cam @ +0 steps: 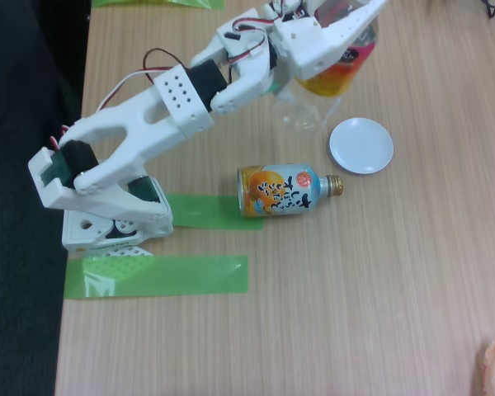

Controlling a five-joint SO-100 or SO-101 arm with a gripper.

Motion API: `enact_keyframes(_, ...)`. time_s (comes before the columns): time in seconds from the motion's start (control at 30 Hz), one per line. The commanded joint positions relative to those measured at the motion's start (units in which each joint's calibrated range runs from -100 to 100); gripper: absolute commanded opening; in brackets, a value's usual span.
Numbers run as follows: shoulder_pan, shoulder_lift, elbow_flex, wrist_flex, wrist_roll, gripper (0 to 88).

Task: Pick up the plastic bottle and stand it up on the white place

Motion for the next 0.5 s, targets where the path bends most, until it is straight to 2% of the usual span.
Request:
enact_keyframes(0.0,-0.3,-1.5,2.1,-4.6,-1.7,7.1)
enact_keyframes(0.17,-0.1,0.1,5.5,-8.9,-2.2,7.1)
enact_keyframes(0.47,-0.3,12.9,-4.1,-15.2,-2.2,7.0)
